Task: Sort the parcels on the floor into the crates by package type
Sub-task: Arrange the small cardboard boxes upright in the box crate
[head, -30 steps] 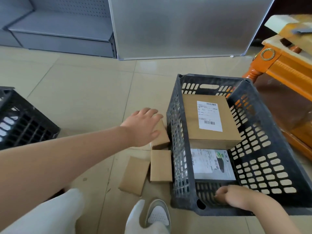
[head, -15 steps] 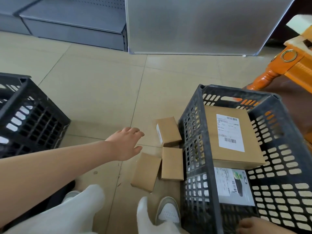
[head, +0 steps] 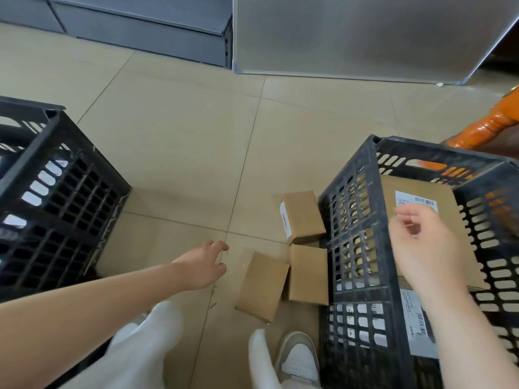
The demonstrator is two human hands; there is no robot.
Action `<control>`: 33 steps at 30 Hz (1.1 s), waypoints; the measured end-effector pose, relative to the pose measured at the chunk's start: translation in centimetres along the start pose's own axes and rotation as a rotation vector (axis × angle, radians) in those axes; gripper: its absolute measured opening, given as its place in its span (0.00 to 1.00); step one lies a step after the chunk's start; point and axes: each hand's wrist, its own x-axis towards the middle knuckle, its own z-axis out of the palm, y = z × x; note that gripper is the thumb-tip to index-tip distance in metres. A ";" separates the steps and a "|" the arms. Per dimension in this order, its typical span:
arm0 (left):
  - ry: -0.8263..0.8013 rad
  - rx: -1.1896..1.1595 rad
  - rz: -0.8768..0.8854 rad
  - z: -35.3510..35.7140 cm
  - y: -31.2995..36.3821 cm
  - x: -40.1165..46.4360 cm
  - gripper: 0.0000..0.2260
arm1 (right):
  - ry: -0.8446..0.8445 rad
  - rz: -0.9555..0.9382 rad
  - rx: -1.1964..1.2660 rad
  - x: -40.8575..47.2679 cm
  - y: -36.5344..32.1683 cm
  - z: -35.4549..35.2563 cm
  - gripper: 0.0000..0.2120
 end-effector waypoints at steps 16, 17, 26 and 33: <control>-0.097 -0.773 -0.233 5.2 -4.3 1.6 0.20 | -0.438 0.191 -0.056 -8.1 3.5 18.6 0.18; -0.118 -0.819 -0.227 5.4 -4.0 1.6 0.18 | -0.428 0.182 -0.064 -8.1 3.8 18.7 0.18; -0.250 -1.047 -0.195 7.5 -4.1 0.5 0.22 | -0.542 0.220 0.024 -7.6 3.4 19.8 0.27; -0.270 -1.057 -0.218 8.7 -3.0 -0.4 0.28 | -0.649 0.362 0.228 -8.6 3.4 20.8 0.37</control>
